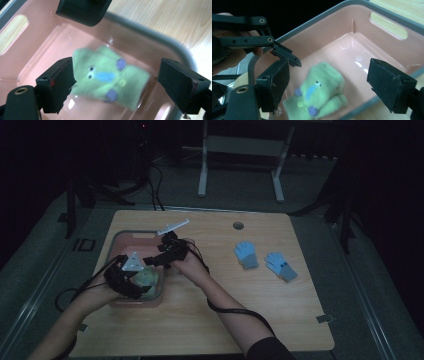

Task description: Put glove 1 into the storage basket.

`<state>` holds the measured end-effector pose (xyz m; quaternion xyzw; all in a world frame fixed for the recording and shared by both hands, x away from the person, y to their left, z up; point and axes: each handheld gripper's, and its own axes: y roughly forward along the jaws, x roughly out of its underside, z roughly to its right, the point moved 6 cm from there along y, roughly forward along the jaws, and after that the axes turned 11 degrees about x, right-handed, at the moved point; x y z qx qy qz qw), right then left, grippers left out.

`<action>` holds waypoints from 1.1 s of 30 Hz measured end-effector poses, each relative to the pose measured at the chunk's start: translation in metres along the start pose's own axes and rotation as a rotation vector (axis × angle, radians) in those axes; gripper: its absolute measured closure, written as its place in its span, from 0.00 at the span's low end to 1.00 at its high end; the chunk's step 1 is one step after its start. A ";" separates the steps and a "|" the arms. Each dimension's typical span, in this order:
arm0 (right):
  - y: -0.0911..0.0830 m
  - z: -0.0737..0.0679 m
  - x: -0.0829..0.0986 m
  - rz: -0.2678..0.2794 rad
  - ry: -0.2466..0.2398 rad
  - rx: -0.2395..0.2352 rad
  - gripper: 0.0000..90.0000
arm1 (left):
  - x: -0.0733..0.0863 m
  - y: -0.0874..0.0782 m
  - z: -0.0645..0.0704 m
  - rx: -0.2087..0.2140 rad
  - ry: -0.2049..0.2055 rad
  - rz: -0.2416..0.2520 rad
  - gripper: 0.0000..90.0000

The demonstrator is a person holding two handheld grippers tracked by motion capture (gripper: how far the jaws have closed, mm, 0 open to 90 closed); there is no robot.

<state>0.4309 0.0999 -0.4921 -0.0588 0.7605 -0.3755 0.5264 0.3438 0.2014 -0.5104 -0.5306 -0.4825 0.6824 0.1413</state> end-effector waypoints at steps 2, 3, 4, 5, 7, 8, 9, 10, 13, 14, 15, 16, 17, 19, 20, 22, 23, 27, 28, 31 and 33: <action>-0.007 0.003 0.001 0.012 -0.006 0.011 0.21 | -0.006 0.002 0.004 0.014 -0.010 0.008 0.14; -0.011 0.004 0.002 0.018 -0.007 0.015 0.21 | -0.009 0.002 0.006 0.013 -0.013 0.016 0.14; -0.015 0.006 0.004 0.023 -0.008 0.015 0.21 | -0.013 0.003 0.008 0.013 -0.014 0.027 0.13; -0.019 0.008 0.005 0.027 -0.010 0.016 0.21 | -0.016 0.003 0.009 0.019 -0.019 0.037 0.12; -0.025 0.012 0.009 0.023 -0.021 0.024 0.21 | -0.023 0.005 0.013 0.035 -0.026 0.053 0.10; -0.028 0.015 0.011 0.028 -0.033 0.036 0.21 | -0.026 0.006 0.014 0.039 -0.027 0.057 0.10; -0.028 0.015 0.011 0.028 -0.033 0.036 0.21 | -0.026 0.006 0.014 0.039 -0.027 0.057 0.10; -0.031 0.016 0.013 0.027 -0.042 0.042 0.21 | -0.032 0.008 0.017 0.043 -0.029 0.065 0.10; -0.044 0.023 0.024 0.026 -0.040 0.064 0.20 | -0.041 0.011 0.021 0.051 -0.044 0.094 0.04; -0.047 0.025 0.027 0.025 -0.035 0.066 0.20 | -0.044 0.012 0.023 0.053 -0.051 0.112 0.02; -0.050 0.028 0.030 0.026 -0.034 0.072 0.20 | -0.047 0.012 0.025 0.062 -0.053 0.126 0.02; -0.053 0.030 0.033 0.028 -0.030 0.075 0.20 | -0.050 0.013 0.027 0.070 -0.055 0.135 0.02; -0.056 0.032 0.036 0.031 -0.031 0.077 0.20 | -0.052 0.014 0.028 0.070 -0.055 0.138 0.02; -0.062 0.037 0.043 0.032 -0.024 0.089 0.20 | -0.056 0.016 0.034 0.080 -0.051 0.143 0.02; -0.066 0.039 0.046 0.033 -0.024 0.092 0.20 | -0.058 0.018 0.036 0.086 -0.048 0.143 0.02; -0.072 0.044 0.052 0.031 -0.024 0.103 0.20 | -0.063 0.022 0.042 0.095 -0.040 0.141 0.02; -0.075 0.047 0.056 0.030 -0.029 0.114 0.19 | -0.065 0.024 0.046 0.105 -0.033 0.141 0.02; -0.086 0.058 0.069 0.029 -0.045 0.153 0.19 | -0.073 0.032 0.059 0.133 -0.013 0.146 0.02; -0.089 0.061 0.073 0.029 -0.040 0.147 0.19 | -0.075 0.033 0.062 0.141 -0.007 0.150 0.02; -0.096 0.068 0.081 0.025 -0.027 0.163 0.18 | -0.079 0.041 0.072 0.166 0.013 0.162 0.02; -0.100 0.072 0.087 0.014 -0.010 0.160 0.16 | -0.081 0.045 0.076 0.162 0.023 0.167 0.02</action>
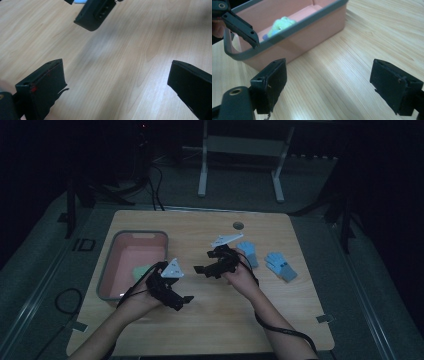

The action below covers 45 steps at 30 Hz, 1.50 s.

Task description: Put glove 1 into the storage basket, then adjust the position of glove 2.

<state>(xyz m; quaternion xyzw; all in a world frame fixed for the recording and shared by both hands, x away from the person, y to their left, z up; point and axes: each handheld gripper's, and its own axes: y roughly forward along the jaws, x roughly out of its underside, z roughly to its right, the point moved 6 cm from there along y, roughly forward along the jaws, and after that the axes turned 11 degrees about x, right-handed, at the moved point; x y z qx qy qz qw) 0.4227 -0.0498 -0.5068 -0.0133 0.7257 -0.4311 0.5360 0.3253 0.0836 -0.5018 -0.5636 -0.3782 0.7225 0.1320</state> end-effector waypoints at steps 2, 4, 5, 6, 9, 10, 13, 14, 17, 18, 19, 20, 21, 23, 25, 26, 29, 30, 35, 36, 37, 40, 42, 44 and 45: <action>-0.004 0.005 0.005 0.006 0.007 0.005 0.16 | 0.000 0.006 0.003 0.014 0.003 0.008 0.02; -0.008 0.009 0.010 0.005 0.017 0.010 0.15 | 0.000 0.012 0.006 0.016 0.000 0.010 0.02; -0.010 0.011 0.011 0.007 0.022 0.013 0.15 | 0.000 0.015 0.007 0.025 -0.001 0.010 0.02; -0.010 0.011 0.011 0.007 0.022 0.013 0.15 | 0.000 0.015 0.007 0.025 -0.001 0.010 0.02; -0.018 0.020 0.020 0.006 0.036 0.048 0.15 | 0.002 0.026 0.011 0.042 -0.003 0.014 0.02; -0.019 0.022 0.022 0.007 0.039 0.051 0.15 | 0.003 0.029 0.011 0.043 -0.002 0.013 0.02; -0.020 0.025 0.031 -0.002 0.029 0.069 0.14 | 0.005 0.036 0.013 0.048 -0.005 0.019 0.02; -0.021 0.027 0.035 -0.007 0.031 0.069 0.14 | 0.006 0.038 0.013 0.052 -0.004 0.018 0.02; -0.021 0.030 0.044 -0.018 0.037 0.071 0.14 | 0.009 0.045 0.015 0.063 -0.010 0.022 0.02; -0.021 0.031 0.048 -0.024 0.036 0.068 0.15 | 0.010 0.047 0.015 0.067 -0.014 0.023 0.02; -0.021 0.032 0.051 -0.029 0.037 0.073 0.15 | 0.011 0.049 0.016 0.066 -0.013 0.022 0.02; -0.021 0.032 0.055 -0.035 0.032 0.069 0.15 | 0.012 0.052 0.017 0.071 -0.010 0.017 0.02; -0.022 0.033 0.058 -0.039 0.025 0.070 0.16 | 0.014 0.054 0.018 0.076 -0.014 0.016 0.02; -0.023 0.035 0.064 -0.038 0.027 0.069 0.18 | 0.017 0.058 0.020 0.080 -0.017 0.014 0.02; -0.026 0.037 0.068 -0.031 0.038 0.070 0.22 | 0.020 0.060 0.021 0.085 -0.023 0.016 0.02; -0.027 0.038 0.070 -0.027 0.042 0.070 0.22 | 0.021 0.061 0.021 0.085 -0.025 0.019 0.02; -0.032 0.043 0.075 -0.013 0.056 0.074 0.24 | 0.024 0.064 0.022 0.092 -0.037 0.027 0.02; -0.033 0.044 0.076 -0.008 0.059 0.078 0.25 | 0.025 0.065 0.022 0.091 -0.041 0.031 0.02; -0.041 0.054 0.080 0.018 0.063 0.109 0.27 | 0.030 0.069 0.025 0.083 -0.049 0.049 0.02; -0.043 0.056 0.081 0.022 0.065 0.116 0.28 | 0.031 0.070 0.026 0.088 -0.047 0.049 0.02; -0.043 0.056 0.081 0.022 0.065 0.116 0.28 | 0.031 0.070 0.026 0.088 -0.047 0.049 0.02; -0.049 0.075 0.085 0.029 0.081 0.181 0.35 | 0.036 0.074 0.032 0.091 -0.050 0.069 0.02; -0.052 0.084 0.086 0.037 0.106 0.209 0.40 | 0.039 0.076 0.035 0.083 -0.054 0.082 0.02; -0.055 0.094 0.087 0.045 0.121 0.247 0.44 | 0.042 0.078 0.036 0.077 -0.055 0.083 0.02; -0.055 0.098 0.087 0.045 0.122 0.260 0.45 | 0.044 0.079 0.037 0.074 -0.055 0.081 0.02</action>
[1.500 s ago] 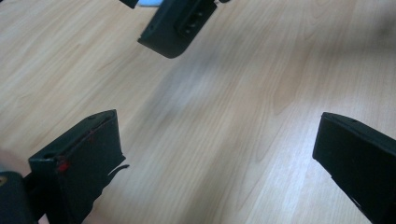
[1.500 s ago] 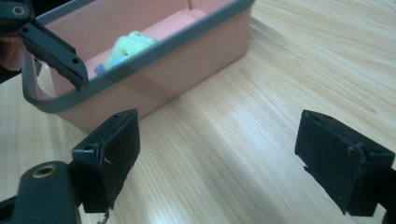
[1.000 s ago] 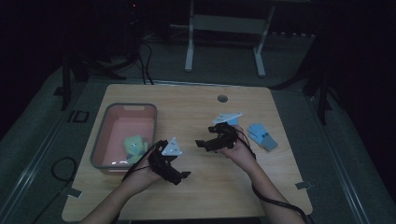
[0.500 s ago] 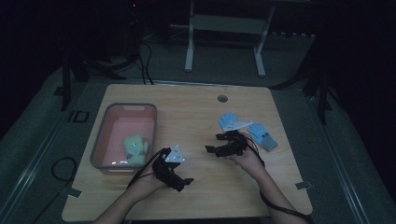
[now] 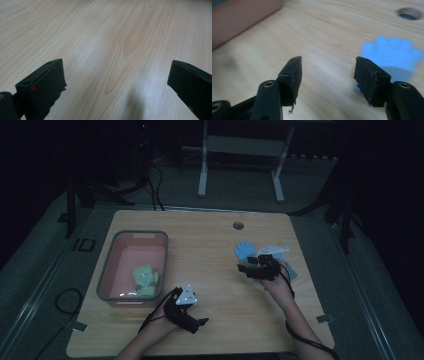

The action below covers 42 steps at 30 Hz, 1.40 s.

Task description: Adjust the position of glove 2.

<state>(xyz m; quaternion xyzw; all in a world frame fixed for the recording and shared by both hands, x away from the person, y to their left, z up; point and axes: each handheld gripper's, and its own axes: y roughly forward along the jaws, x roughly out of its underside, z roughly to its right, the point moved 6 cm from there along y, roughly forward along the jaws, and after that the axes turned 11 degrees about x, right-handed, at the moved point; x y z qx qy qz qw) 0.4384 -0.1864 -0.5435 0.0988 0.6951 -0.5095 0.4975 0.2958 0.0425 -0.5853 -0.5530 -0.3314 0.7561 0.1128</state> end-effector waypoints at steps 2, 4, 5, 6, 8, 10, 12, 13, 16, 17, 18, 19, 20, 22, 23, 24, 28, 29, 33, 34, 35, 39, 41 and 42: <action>0.001 0.009 -0.001 0.004 0.009 0.023 0.49 | 0.003 0.002 0.001 -0.002 0.003 -0.006 0.02; 0.001 0.013 -0.002 0.003 0.015 0.040 0.50 | 0.003 0.002 0.001 -0.002 0.003 -0.006 0.02; 0.004 0.021 -0.003 -0.008 0.018 0.054 0.53 | 0.006 0.004 0.002 -0.010 0.014 -0.010 0.02; 0.006 0.024 -0.004 -0.013 0.012 0.070 0.55 | 0.007 0.004 0.002 -0.016 0.017 -0.014 0.02; 0.010 0.029 -0.005 -0.030 0.015 0.079 0.57 | 0.008 0.004 0.003 -0.016 0.013 -0.010 0.02; 0.016 0.033 -0.006 -0.046 0.021 0.093 0.63 | 0.009 0.004 0.004 -0.021 0.012 -0.001 0.02; 0.022 0.035 -0.008 -0.055 0.017 0.103 0.69 | 0.010 0.004 0.004 -0.032 0.022 -0.008 0.02; 0.025 0.037 -0.009 -0.065 0.027 0.108 0.73 | 0.010 0.004 0.004 -0.032 0.022 -0.008 0.02; 0.033 0.042 -0.010 -0.085 0.039 0.131 0.76 | 0.011 0.003 0.005 -0.016 0.007 -0.001 0.02; 0.040 0.047 -0.011 -0.092 0.043 0.147 0.75 | 0.012 0.003 0.005 -0.008 0.005 0.000 0.02; 0.043 0.049 -0.011 -0.091 0.040 0.157 0.72 | 0.012 0.001 0.005 -0.018 0.015 0.010 0.02; 0.046 0.051 -0.012 -0.085 0.034 0.169 0.69 | 0.012 0.000 0.005 -0.015 0.017 0.011 0.02; 0.049 0.053 -0.012 -0.080 0.034 0.172 0.68 | 0.012 -0.001 0.005 -0.013 0.015 0.017 0.02; 0.052 0.055 -0.012 -0.082 0.033 0.173 0.68 | 0.012 -0.001 0.005 -0.013 0.015 0.017 0.02; 0.059 0.058 -0.010 -0.099 0.035 0.179 0.67 | 0.011 -0.002 0.003 -0.019 0.015 0.027 0.02; 0.061 0.060 -0.010 -0.103 0.040 0.181 0.67 | 0.011 -0.002 0.003 -0.018 0.018 0.040 0.02; 0.072 0.062 -0.001 -0.142 0.015 0.212 0.68 | 0.009 -0.004 0.003 -0.013 0.029 0.059 0.02; 0.074 0.061 0.001 -0.146 0.002 0.214 0.70 | 0.010 -0.004 0.002 -0.014 0.028 0.056 0.02; 0.077 0.056 0.003 -0.140 -0.002 0.230 0.77 | 0.012 -0.003 0.001 -0.011 0.017 0.055 0.02; 0.077 0.056 0.003 -0.139 0.001 0.234 0.80 | 0.012 -0.003 0.001 -0.012 0.018 0.055 0.02; 0.078 0.055 0.003 -0.138 0.006 0.237 0.83 | 0.012 -0.004 0.001 -0.012 0.021 0.052 0.02; 0.078 0.053 0.004 -0.127 0.026 0.243 0.90 | 0.011 -0.004 0.002 -0.018 0.026 0.057 0.02; 0.076 0.052 0.004 -0.110 0.054 0.263 0.94 | 0.012 -0.002 0.002 -0.023 0.032 0.045 0.02; 0.074 0.052 0.003 -0.103 0.071 0.266 0.96 | 0.012 -0.002 0.002 -0.023 0.035 0.043 0.02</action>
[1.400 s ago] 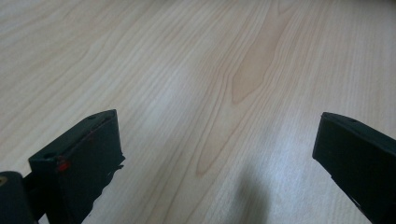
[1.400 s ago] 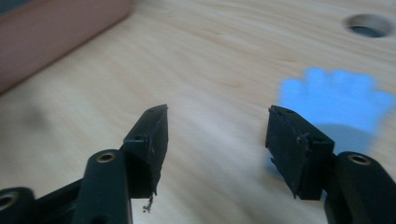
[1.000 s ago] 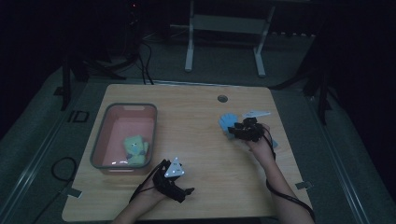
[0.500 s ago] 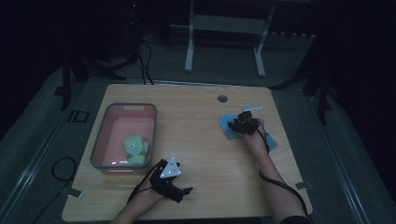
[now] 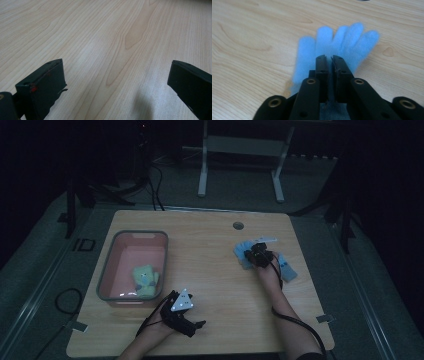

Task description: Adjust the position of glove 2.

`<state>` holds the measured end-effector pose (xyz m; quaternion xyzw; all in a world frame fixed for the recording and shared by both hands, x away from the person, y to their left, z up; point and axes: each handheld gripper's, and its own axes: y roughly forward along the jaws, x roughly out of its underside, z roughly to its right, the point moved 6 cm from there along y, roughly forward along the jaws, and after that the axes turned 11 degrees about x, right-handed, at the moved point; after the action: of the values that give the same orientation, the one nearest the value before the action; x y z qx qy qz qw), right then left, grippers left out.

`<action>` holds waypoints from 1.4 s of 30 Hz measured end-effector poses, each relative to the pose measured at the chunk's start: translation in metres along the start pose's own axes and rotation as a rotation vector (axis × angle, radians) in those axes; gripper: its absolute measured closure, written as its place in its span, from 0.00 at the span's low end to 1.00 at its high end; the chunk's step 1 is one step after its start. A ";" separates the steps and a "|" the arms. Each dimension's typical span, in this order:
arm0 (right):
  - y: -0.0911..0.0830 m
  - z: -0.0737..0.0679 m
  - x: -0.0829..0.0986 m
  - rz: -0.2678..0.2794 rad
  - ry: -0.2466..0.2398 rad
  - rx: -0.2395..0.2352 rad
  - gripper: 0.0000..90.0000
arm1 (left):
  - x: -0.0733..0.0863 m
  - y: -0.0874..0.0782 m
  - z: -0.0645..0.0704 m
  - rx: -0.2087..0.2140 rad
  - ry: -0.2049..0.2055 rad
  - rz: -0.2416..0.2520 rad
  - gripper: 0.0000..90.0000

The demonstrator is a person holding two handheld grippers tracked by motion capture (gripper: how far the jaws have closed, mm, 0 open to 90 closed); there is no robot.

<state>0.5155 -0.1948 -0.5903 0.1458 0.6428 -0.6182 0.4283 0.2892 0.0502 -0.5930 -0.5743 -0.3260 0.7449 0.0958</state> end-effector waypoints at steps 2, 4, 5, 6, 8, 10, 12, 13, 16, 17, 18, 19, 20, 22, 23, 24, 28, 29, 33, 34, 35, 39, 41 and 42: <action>-0.006 -0.001 -0.002 0.012 0.032 -0.006 0.97 | 0.000 0.000 0.000 0.000 0.001 0.002 0.02; -0.012 -0.004 -0.004 0.018 0.037 0.001 0.98 | 0.000 0.000 0.000 -0.002 0.002 0.000 0.02; -0.015 -0.005 -0.005 0.020 0.039 0.002 0.98 | 0.000 0.000 -0.001 -0.003 0.003 -0.001 0.02; -0.019 -0.007 -0.005 0.025 0.046 0.002 0.98 | 0.000 0.000 -0.001 -0.003 0.003 -0.001 0.02; -0.023 -0.009 -0.006 0.028 0.051 -0.003 0.98 | 0.000 0.000 -0.001 -0.005 0.004 -0.004 0.02; -0.035 -0.014 -0.009 0.039 0.062 -0.008 0.98 | -0.001 0.000 0.000 -0.005 0.004 -0.002 0.02; -0.044 -0.018 -0.011 0.046 0.059 -0.008 0.98 | -0.001 0.000 0.000 -0.006 0.004 -0.001 0.02; -0.049 -0.020 -0.012 0.051 0.062 -0.013 0.98 | 0.000 0.000 0.000 -0.007 0.004 -0.002 0.02; -0.060 -0.025 -0.014 0.063 0.054 -0.013 0.98 | 0.000 0.000 -0.001 -0.008 0.004 -0.005 0.02; -0.071 -0.030 -0.016 0.075 0.062 -0.012 0.98 | 0.000 0.000 -0.001 -0.010 0.006 -0.007 0.02; -0.078 -0.033 -0.016 0.084 0.070 -0.015 0.98 | 0.000 0.000 -0.001 -0.011 0.007 -0.008 0.02; -0.084 -0.037 -0.016 0.089 0.078 -0.023 0.98 | 0.000 0.000 -0.001 -0.010 0.006 -0.004 0.02; -0.090 -0.040 -0.016 0.096 0.076 -0.017 0.98 | 0.000 -0.001 -0.001 -0.011 0.005 -0.005 0.02; -0.097 -0.043 -0.016 0.100 0.087 -0.017 0.98 | 0.000 -0.001 -0.001 -0.011 0.005 -0.005 0.02; -0.110 -0.050 -0.014 0.110 0.098 -0.010 0.98 | 0.000 -0.001 -0.001 -0.016 0.011 -0.008 0.02; -0.115 -0.054 -0.013 0.112 0.094 -0.006 0.98 | 0.000 -0.001 -0.001 -0.015 0.011 -0.007 0.02; -0.131 -0.068 -0.006 0.116 0.129 -0.020 0.98 | 0.000 -0.001 0.000 -0.017 0.019 -0.012 0.02; -0.133 -0.072 -0.004 0.111 0.135 -0.030 0.98 | 0.000 0.000 0.000 -0.017 0.018 -0.013 0.02; -0.139 -0.083 0.005 0.106 0.137 -0.032 0.98 | 0.000 0.000 0.000 -0.018 0.018 -0.013 0.02; -0.140 -0.087 0.008 0.098 0.138 -0.033 0.98 | 0.000 0.000 0.000 -0.018 0.018 -0.013 0.02; -0.141 -0.093 0.015 0.092 0.142 -0.038 0.98 | 0.000 -0.001 0.001 -0.019 0.020 -0.014 0.02; -0.139 -0.106 0.028 0.072 0.133 -0.053 0.98 | 0.000 -0.001 0.001 -0.015 0.020 -0.010 0.02; -0.131 -0.113 0.037 0.046 0.125 -0.070 0.98 | 0.001 0.000 0.002 -0.016 0.022 -0.011 0.02; -0.129 -0.114 0.039 0.043 0.124 -0.072 0.98 | 0.001 0.000 0.002 -0.015 0.023 -0.013 0.02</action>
<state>0.3581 -0.1284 -0.5470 0.1820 0.6867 -0.5751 0.4057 0.2873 0.0503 -0.5931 -0.5815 -0.3341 0.7350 0.0999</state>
